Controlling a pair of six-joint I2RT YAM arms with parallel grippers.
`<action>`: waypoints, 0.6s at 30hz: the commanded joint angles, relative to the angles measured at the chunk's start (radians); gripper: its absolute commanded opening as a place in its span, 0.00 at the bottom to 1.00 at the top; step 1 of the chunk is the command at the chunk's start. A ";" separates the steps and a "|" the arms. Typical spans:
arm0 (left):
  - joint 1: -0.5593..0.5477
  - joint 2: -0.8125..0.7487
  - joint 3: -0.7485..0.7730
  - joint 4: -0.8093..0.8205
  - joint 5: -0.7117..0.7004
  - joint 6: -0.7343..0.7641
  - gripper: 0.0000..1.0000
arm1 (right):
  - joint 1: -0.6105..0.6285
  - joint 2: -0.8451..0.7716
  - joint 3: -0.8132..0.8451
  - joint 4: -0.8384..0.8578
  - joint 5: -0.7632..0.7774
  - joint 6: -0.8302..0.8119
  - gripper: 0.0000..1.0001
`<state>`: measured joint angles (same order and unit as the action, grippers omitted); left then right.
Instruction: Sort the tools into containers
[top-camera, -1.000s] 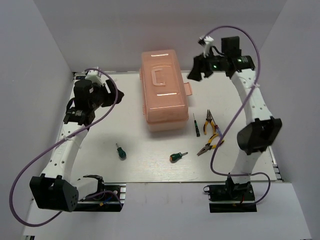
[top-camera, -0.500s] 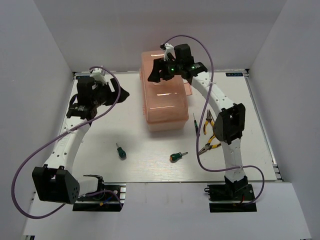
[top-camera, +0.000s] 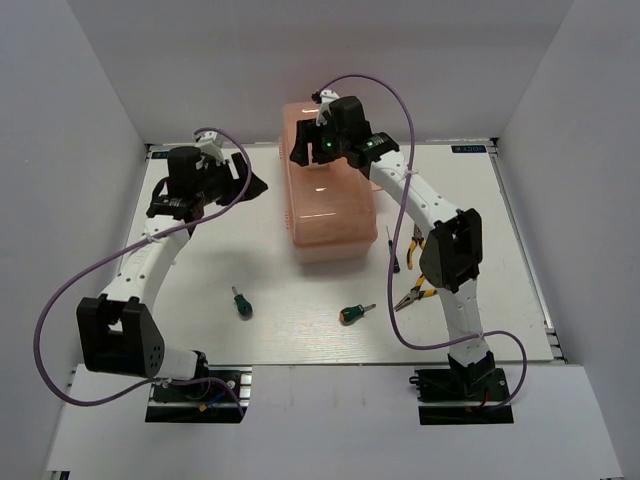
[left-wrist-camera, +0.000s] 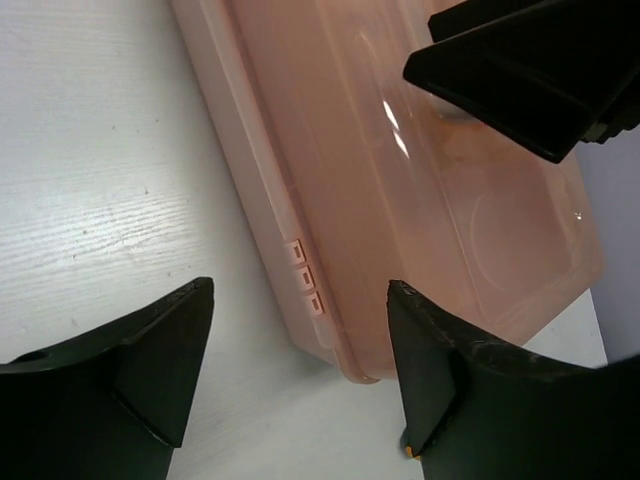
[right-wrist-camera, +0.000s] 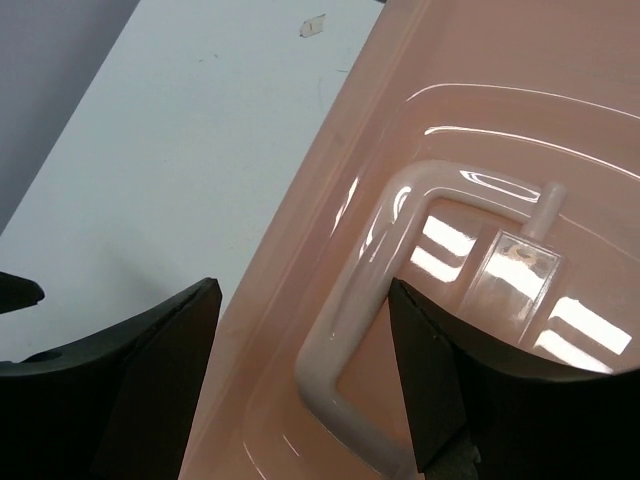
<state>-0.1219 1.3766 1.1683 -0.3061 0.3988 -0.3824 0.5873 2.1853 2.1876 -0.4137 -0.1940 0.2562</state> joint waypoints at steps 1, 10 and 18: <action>-0.005 0.007 0.050 0.085 0.090 0.005 0.79 | 0.016 -0.016 -0.038 -0.027 0.087 0.055 0.74; -0.033 0.085 0.025 0.265 0.221 -0.027 0.69 | -0.004 -0.029 -0.054 0.045 -0.131 0.212 0.66; -0.044 0.150 0.117 0.320 0.267 -0.027 0.69 | -0.040 -0.036 0.000 0.114 -0.225 0.314 0.64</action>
<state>-0.1566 1.5246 1.2209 -0.0525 0.6113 -0.4091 0.5423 2.1742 2.1502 -0.3553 -0.3058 0.4908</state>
